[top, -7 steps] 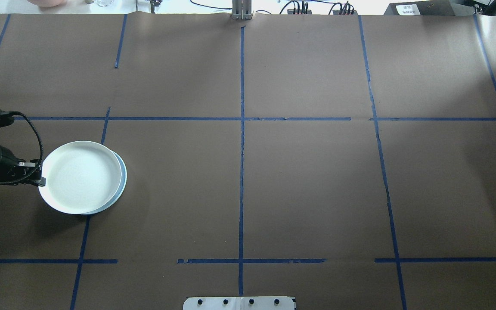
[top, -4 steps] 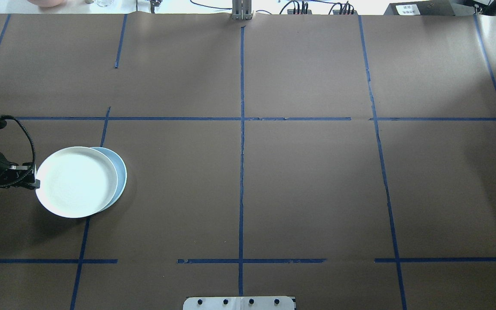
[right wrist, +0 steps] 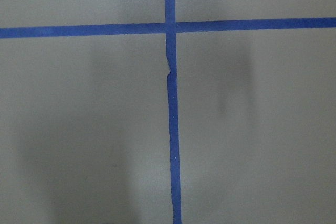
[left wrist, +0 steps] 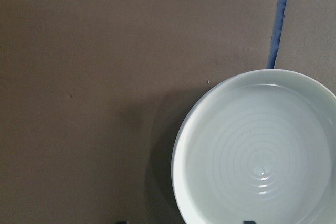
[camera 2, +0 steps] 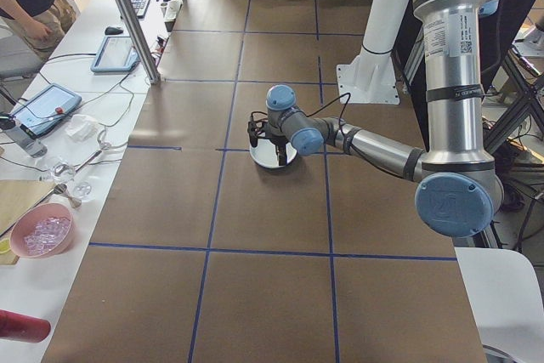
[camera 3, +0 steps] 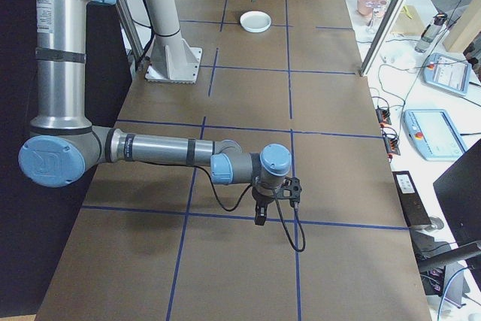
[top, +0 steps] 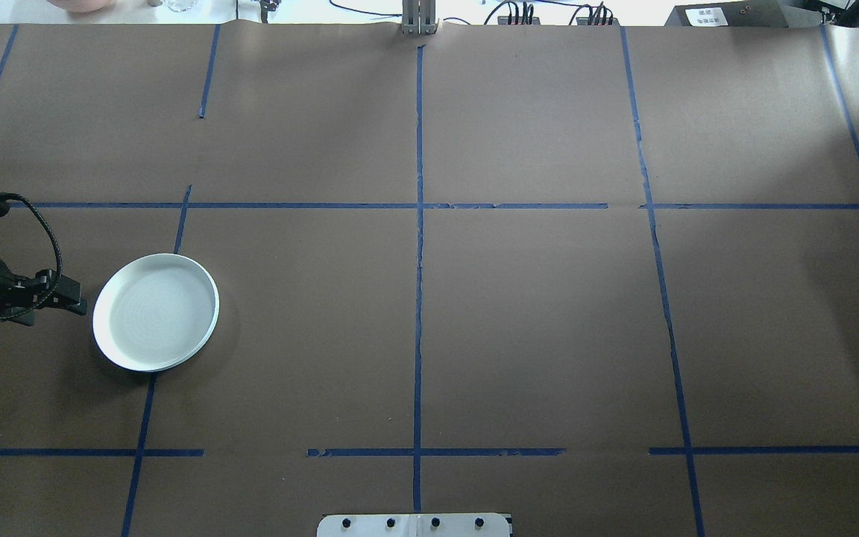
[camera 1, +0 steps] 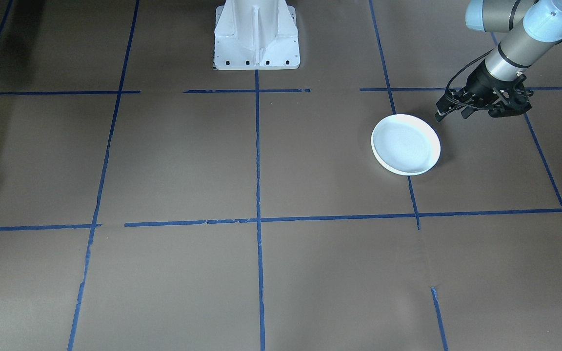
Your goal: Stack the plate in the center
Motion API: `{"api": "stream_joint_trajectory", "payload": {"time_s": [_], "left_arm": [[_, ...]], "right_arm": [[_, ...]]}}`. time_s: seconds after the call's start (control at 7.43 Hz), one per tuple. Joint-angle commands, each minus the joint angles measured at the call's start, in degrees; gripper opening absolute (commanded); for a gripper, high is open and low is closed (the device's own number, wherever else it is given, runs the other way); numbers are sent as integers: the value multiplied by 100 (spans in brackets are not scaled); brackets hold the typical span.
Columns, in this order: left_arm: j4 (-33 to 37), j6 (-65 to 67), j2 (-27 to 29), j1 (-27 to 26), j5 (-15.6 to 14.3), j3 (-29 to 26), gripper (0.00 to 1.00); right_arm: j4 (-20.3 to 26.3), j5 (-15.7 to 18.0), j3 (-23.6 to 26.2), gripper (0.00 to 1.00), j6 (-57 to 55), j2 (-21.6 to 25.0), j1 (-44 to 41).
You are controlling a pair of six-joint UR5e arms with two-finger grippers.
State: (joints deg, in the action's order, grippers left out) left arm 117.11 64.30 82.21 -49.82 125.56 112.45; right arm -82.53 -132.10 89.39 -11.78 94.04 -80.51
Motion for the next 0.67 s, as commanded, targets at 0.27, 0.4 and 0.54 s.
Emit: {"api": "stream_joint_trajectory", "payload": {"time_s": [0.27, 0.4, 0.54], "left_arm": [[-844, -2439, -47, -1314, 3, 119, 100], [-1292, -3728, -38, -1937, -5, 102, 100], [-1644, -4802, -29, -2509, -5, 49, 100]], "right_arm": [[0, 0, 0, 100, 0, 0, 0], [0, 0, 0, 100, 0, 0, 0], [0, 0, 0, 100, 0, 0, 0]]}}
